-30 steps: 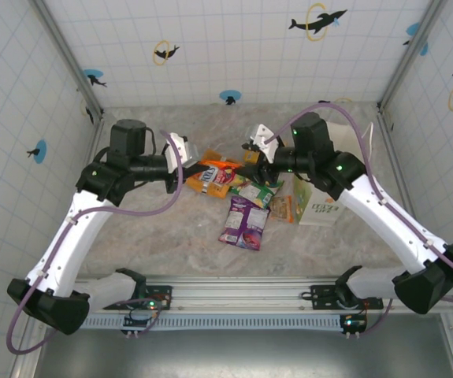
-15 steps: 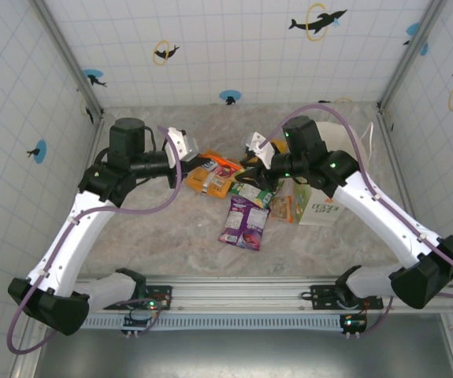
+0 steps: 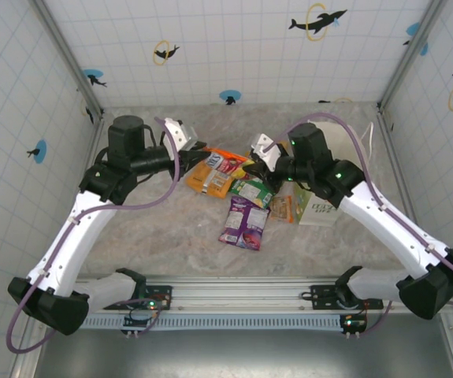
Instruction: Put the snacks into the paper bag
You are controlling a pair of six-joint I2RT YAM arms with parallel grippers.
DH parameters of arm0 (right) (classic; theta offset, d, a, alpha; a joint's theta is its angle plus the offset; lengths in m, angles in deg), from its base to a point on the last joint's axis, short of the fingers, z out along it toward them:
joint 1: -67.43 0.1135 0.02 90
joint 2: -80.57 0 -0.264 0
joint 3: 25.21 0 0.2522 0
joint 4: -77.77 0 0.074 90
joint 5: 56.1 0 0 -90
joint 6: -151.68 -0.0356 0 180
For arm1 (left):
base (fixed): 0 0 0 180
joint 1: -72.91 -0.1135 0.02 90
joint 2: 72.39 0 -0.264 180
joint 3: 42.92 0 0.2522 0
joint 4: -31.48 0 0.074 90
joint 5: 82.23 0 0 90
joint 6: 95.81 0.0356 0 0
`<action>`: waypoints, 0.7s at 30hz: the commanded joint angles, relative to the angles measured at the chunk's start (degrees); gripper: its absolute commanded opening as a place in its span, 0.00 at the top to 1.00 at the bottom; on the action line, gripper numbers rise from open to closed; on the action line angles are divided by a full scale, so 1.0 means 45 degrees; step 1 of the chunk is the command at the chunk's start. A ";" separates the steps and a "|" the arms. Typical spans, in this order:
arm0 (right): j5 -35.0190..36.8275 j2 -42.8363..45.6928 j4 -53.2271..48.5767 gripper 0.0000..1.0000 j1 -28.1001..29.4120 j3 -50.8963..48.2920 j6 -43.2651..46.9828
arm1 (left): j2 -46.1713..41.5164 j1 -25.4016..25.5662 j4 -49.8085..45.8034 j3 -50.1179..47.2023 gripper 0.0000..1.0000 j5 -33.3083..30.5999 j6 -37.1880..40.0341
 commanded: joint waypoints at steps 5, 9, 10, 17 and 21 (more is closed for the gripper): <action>0.1653 0.1698 0.2484 0.94 -0.0523 -0.1172 -0.1152 | -0.0470 -0.0077 0.3276 -0.1671 0.45 -0.2657 -0.3589; 0.2207 0.2650 0.4271 0.95 -0.1084 -0.1854 -0.2182 | -0.0285 -0.0070 0.4338 -0.2406 0.40 -0.3372 -0.5546; 0.2361 0.2812 0.4623 0.96 -0.1234 -0.1922 -0.2484 | -0.0145 -0.0070 0.4413 -0.2463 0.36 -0.3360 -0.5902; 0.4045 0.3445 0.6435 0.98 -0.2487 -0.1756 -0.4583 | 0.0949 -0.0079 0.4708 -0.2767 0.32 -0.3583 -0.8131; 0.5071 0.3638 0.7017 0.98 -0.3309 -0.1435 -0.5655 | 0.1180 -0.0077 0.5475 -0.3346 0.32 -0.3692 -0.8964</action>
